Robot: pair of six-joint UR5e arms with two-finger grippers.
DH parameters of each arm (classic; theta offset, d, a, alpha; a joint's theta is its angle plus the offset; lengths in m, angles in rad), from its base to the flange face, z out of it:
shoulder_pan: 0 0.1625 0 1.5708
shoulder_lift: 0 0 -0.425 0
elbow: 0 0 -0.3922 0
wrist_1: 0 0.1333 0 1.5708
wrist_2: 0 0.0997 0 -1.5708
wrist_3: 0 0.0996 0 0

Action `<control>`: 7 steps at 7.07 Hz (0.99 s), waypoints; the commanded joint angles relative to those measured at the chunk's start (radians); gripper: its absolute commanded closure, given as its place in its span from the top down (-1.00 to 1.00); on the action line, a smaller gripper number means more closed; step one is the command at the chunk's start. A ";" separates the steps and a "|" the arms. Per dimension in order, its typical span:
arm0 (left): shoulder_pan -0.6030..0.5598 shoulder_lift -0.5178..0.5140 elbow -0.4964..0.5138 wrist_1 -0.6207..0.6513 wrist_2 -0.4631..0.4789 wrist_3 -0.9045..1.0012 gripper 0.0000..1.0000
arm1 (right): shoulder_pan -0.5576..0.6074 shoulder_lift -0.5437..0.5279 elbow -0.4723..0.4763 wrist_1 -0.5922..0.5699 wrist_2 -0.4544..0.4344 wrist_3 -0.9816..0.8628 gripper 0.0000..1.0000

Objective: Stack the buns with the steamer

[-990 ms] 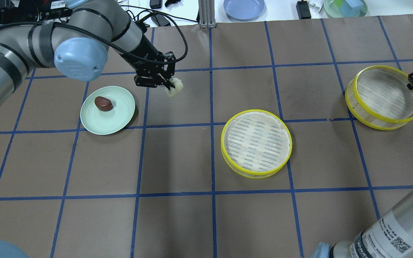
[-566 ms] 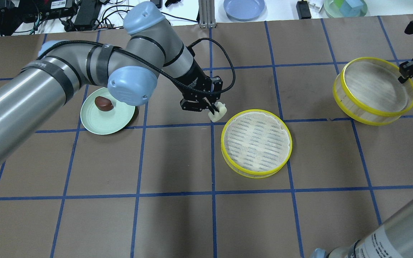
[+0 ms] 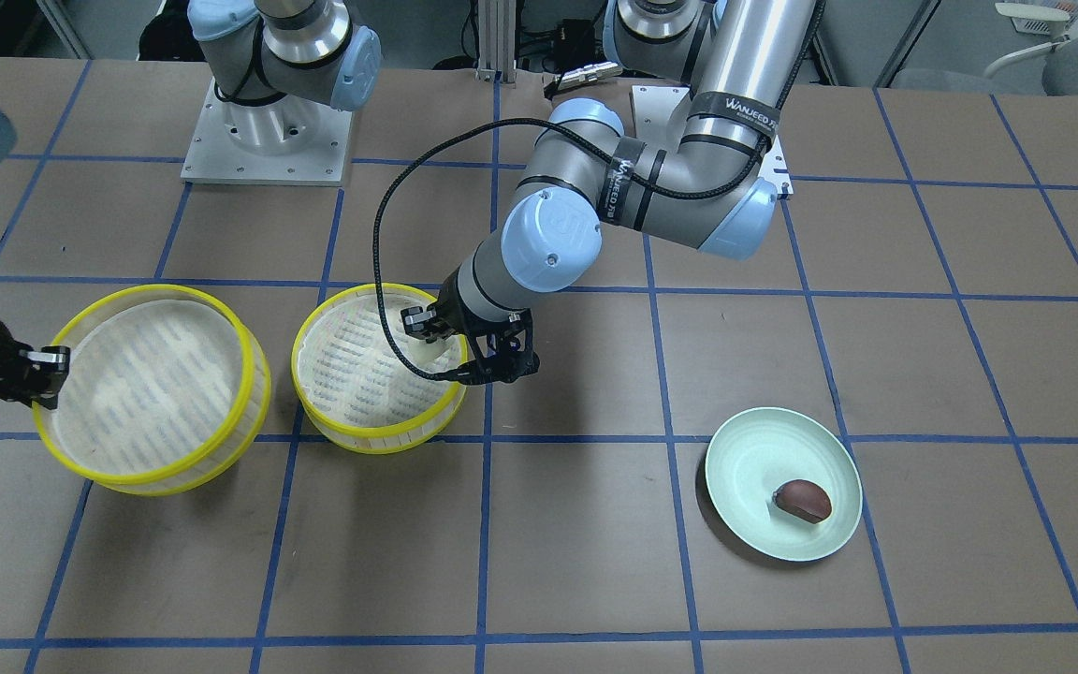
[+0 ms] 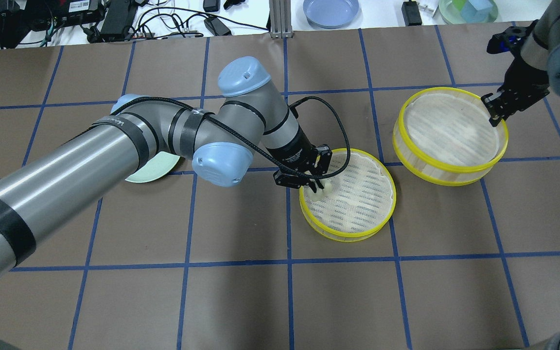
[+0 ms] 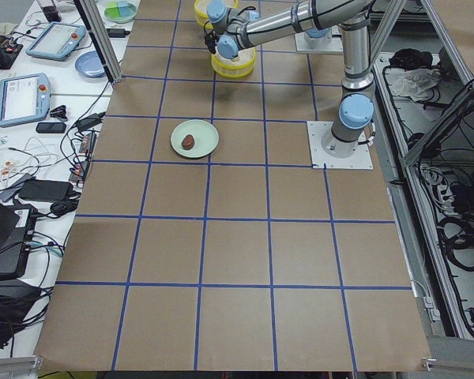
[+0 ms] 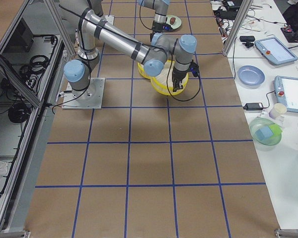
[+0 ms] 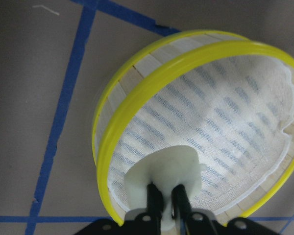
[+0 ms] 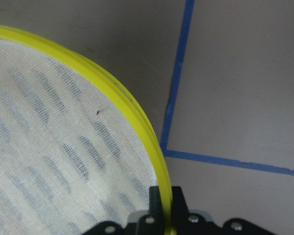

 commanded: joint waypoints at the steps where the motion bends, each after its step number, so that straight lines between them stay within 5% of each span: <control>1: -0.020 -0.002 0.001 0.005 -0.002 -0.039 0.69 | 0.085 -0.041 0.042 0.004 -0.002 0.138 -1.00; 3: -0.017 0.028 0.020 0.005 0.016 -0.034 0.94 | 0.117 -0.058 0.077 0.004 0.001 0.192 -1.00; 5: 0.002 0.073 0.053 -0.004 0.286 0.021 1.00 | 0.157 -0.082 0.123 -0.013 0.009 0.236 -1.00; 7: 0.142 0.105 0.064 -0.026 0.367 0.386 1.00 | 0.247 -0.110 0.220 -0.156 -0.002 0.299 -1.00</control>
